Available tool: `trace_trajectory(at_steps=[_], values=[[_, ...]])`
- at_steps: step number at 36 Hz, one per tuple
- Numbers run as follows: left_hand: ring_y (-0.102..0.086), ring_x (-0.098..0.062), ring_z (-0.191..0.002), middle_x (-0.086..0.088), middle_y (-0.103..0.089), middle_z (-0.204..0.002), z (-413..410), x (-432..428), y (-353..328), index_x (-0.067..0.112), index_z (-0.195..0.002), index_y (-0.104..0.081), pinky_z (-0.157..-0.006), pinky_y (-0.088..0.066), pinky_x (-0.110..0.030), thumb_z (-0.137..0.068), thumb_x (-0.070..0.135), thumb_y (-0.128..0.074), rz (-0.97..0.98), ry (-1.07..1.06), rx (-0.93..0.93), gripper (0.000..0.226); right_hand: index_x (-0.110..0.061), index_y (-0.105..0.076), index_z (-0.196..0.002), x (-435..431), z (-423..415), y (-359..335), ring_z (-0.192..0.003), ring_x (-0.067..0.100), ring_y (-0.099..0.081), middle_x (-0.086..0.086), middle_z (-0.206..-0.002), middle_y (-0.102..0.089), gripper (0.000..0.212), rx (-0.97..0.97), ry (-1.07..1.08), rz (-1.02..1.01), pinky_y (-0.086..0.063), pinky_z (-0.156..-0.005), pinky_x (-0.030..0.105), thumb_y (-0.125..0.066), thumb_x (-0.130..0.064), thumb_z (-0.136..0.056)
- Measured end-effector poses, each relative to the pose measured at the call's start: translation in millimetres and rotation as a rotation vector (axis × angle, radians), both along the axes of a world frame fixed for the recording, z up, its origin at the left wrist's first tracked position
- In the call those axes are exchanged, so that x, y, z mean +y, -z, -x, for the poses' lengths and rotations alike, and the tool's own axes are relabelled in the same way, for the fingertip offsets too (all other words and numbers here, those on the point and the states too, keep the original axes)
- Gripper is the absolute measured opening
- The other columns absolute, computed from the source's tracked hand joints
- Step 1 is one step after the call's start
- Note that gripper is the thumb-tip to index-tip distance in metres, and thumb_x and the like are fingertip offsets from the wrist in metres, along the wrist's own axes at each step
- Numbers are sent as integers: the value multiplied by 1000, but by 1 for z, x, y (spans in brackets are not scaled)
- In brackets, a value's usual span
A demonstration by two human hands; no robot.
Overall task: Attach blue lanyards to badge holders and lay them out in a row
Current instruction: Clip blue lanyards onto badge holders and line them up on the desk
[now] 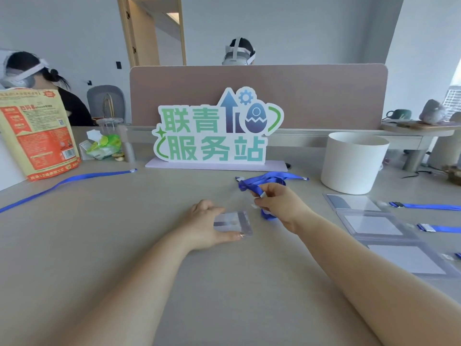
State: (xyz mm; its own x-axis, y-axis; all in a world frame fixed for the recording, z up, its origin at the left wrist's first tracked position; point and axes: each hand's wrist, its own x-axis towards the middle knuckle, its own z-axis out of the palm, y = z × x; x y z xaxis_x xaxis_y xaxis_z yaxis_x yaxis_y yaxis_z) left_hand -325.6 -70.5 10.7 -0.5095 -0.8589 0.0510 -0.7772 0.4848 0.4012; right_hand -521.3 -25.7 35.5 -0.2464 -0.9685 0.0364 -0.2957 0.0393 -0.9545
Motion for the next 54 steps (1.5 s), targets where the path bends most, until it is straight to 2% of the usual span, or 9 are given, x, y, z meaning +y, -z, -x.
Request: trace_trajectory(at_steps=[8, 17, 21, 26, 30, 34, 39, 45, 54], values=[[-30, -16, -126, 4, -36, -129, 3, -4, 0, 28, -130, -48, -104, -29, -24, -66, 60, -73, -23, 8, 45, 76, -31, -61, -85, -7, -4, 10, -97, 29, -63, 22, -111, -61, 21, 31, -21, 8, -46, -102, 45, -58, -11, -89], [-35, -15, -119, 7, -40, -116, 4, -8, -4, 29, -119, -52, -101, -35, -28, -60, 61, -78, -57, -17, 61, 72, -24, -56, -94, -16, -5, 21, -106, 20, -63, -3, -96, -62, 20, 52, -6, 26, -51, -79, 32, -62, -7, -85], [-38, -12, -114, 9, -43, -110, 4, -7, -8, 29, -113, -53, -97, -38, -27, -57, 57, -81, -84, -25, 73, 69, -18, -56, -100, -15, -6, 23, -59, -13, -59, -1, -77, -46, 22, 157, 2, 18, -40, -62, 21, -50, 0, -89], [-42, -11, -113, 11, -48, -116, 2, -7, -7, 30, -118, -48, -98, -41, -30, -53, 56, -84, -141, -43, 122, 79, -25, -52, -93, -13, -8, 21, -98, 12, -66, 1, -86, -51, 28, 176, -8, 14, -39, -60, 21, -45, 2, -87], [-41, -12, -115, 11, -48, -116, 2, -6, -6, 33, -121, -51, -100, -40, -31, -52, 56, -85, -126, -43, 150, 81, -22, -53, -105, -11, -9, 20, -94, 17, -58, -3, -97, -55, 26, 174, 20, 17, -45, -72, 26, -65, -12, -84], [-39, -12, -113, 10, -46, -114, 1, -5, -6, 38, -108, -50, -98, -39, -31, -50, 56, -85, -69, -38, 157, 71, -26, -54, -87, -9, -7, 18, -93, 17, -61, -3, -100, -62, 22, 142, 27, 32, -50, -73, 28, -68, -11, -81], [-38, -11, -114, 10, -43, -114, -2, -7, -4, 35, -107, -46, -98, -37, -30, -51, 56, -85, 1, -35, 203, 71, -22, -59, -94, -8, -3, 17, -92, 23, -64, 9, -107, -66, 23, 100, -1, 14, -53, -82, 35, -70, -8, -79], [-40, -9, -112, 18, -42, -108, -4, -7, -4, 37, -103, -49, -96, -39, -29, -35, 68, -73, -42, -41, 297, 78, -22, -59, -93, -4, -3, 11, -78, 18, -60, 6, -93, -67, 28, 45, -96, 8, -52, -76, 31, -71, -4, -77], [-43, -7, -112, 22, -41, -110, -6, -8, -4, 38, -104, -50, -96, -41, -28, -33, 69, -71, -97, -14, 369, 80, -15, -57, -116, -7, -4, 12, -97, 25, -66, 8, -106, -70, 51, -94, -181, -68, -49, -96, 40, -74, -5, -69]])
